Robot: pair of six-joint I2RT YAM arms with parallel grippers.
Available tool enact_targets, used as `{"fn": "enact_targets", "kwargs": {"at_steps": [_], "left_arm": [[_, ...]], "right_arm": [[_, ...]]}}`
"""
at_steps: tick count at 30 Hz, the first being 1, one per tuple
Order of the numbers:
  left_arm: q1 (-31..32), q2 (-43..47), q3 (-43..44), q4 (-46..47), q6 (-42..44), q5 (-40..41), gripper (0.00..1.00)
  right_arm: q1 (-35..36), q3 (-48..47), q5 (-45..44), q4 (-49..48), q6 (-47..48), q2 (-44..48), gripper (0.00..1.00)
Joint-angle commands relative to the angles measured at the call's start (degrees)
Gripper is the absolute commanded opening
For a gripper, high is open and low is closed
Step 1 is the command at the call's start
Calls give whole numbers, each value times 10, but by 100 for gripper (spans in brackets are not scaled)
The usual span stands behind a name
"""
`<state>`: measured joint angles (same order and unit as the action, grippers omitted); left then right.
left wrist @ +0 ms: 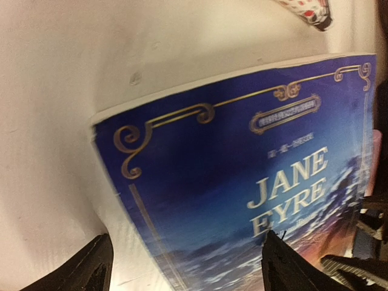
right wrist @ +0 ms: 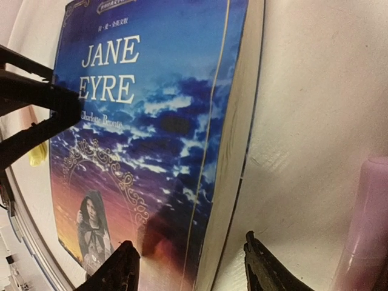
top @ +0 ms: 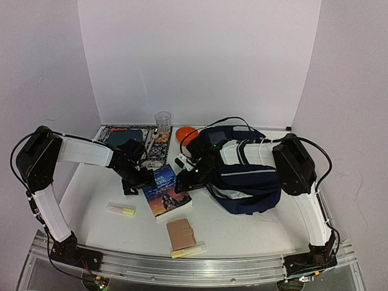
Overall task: Pack the student bag
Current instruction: Adjust the book at the center of the board, then pick up the book from the center of the board.
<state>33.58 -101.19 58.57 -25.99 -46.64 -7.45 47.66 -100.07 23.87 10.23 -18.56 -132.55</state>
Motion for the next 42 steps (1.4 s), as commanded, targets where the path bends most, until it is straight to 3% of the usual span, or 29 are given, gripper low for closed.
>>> {"fn": "enact_targets", "kwargs": {"at_steps": [1, 6, 11, 24, 26, 32, 42], "left_arm": [[-1, -21, -11, 57, -20, -49, 85], [-1, -18, -15, 82, -30, -68, 83], [-1, -10, -21, 95, -33, -68, 83], [-1, 20, -60, 173, -82, -89, 81], [-1, 23, -72, 197, -96, -98, 80], [0, 16, -87, 235, -120, -126, 77], [5, 29, -96, 242, -122, -122, 76]], "right_arm": [[0, 5, 50, -11, -24, -12, 59], [0, 6, 89, -39, -49, 1, 55], [0, 15, 113, -70, -74, 33, 45], [0, 60, 148, -154, -148, 60, 0], [0, 62, 151, -167, -159, 62, 1], [0, 60, 136, -173, -180, 42, 21], [0, 64, 141, -185, -183, 22, 25]]}}
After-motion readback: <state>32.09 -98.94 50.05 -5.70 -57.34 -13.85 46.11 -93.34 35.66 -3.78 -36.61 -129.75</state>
